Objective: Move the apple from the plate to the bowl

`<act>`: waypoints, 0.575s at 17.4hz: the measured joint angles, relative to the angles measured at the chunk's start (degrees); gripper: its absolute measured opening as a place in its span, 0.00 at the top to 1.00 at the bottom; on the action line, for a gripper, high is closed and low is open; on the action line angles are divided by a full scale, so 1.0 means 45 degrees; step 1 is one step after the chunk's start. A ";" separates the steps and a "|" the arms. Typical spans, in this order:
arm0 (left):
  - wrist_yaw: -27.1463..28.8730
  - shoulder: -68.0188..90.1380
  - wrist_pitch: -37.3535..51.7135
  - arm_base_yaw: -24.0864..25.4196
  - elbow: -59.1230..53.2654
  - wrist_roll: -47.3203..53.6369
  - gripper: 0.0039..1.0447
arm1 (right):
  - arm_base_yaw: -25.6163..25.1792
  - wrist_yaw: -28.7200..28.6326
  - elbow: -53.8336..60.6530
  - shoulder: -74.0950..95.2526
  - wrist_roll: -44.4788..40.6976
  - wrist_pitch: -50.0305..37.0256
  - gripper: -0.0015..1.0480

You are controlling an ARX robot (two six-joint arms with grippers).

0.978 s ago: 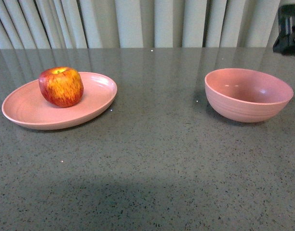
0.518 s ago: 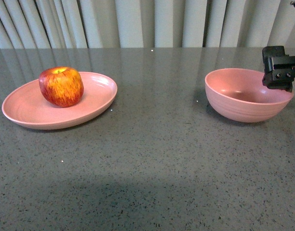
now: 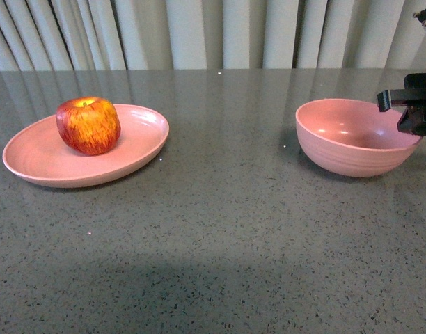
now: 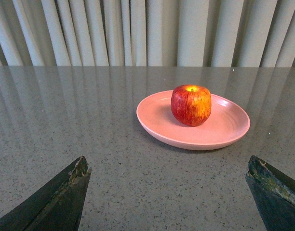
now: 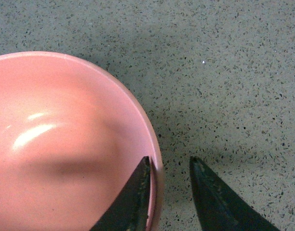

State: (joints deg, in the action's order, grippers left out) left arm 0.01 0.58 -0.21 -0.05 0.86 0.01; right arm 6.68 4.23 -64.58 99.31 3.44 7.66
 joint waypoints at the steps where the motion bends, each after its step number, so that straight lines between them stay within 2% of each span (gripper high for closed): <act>1: 0.0000 0.0000 0.0005 0.0000 0.0000 0.0000 0.06 | -0.0029 -0.0049 0.0000 0.0000 0.0044 0.0073 0.80; 3: 0.0000 0.0000 0.0005 0.0000 0.0000 0.0000 0.06 | -0.0083 -0.0379 0.0000 -0.0010 0.0291 -0.0005 0.98; 10: 0.0000 0.0000 0.0005 0.0000 0.0000 0.0000 0.06 | -0.0228 -0.1137 -0.0486 -0.0753 0.0767 0.0792 0.97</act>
State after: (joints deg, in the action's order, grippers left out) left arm 0.01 0.58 -0.19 -0.05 0.86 0.01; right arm 5.65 -0.89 -66.76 95.92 6.90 11.22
